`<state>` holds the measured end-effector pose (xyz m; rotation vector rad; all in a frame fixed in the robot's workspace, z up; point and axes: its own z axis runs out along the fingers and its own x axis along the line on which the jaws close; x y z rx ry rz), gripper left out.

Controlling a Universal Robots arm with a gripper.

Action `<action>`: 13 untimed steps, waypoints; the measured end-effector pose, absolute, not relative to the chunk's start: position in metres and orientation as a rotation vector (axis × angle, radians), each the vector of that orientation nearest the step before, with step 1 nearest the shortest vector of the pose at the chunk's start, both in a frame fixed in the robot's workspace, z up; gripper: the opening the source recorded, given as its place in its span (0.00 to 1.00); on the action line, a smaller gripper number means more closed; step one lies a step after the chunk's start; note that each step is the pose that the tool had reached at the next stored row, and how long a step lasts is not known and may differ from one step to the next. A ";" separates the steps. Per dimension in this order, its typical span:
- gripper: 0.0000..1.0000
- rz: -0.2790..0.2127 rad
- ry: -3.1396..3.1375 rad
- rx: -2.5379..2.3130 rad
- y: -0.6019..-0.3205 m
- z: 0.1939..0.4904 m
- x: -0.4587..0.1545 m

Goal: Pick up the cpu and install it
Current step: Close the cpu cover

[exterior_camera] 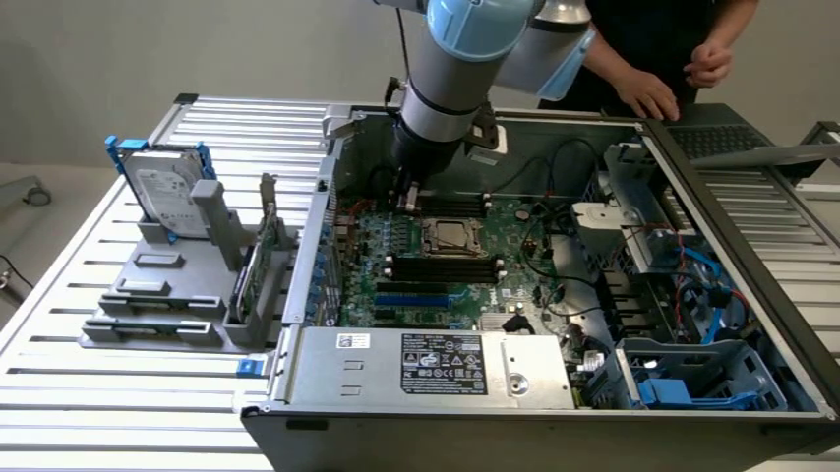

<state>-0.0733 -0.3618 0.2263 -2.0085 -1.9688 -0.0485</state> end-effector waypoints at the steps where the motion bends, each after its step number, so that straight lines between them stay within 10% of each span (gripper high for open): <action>1: 0.11 -0.052 -1.967 -2.006 -0.362 0.227 -0.075; 13: 0.11 -0.070 -1.909 -2.052 -0.362 0.229 -0.086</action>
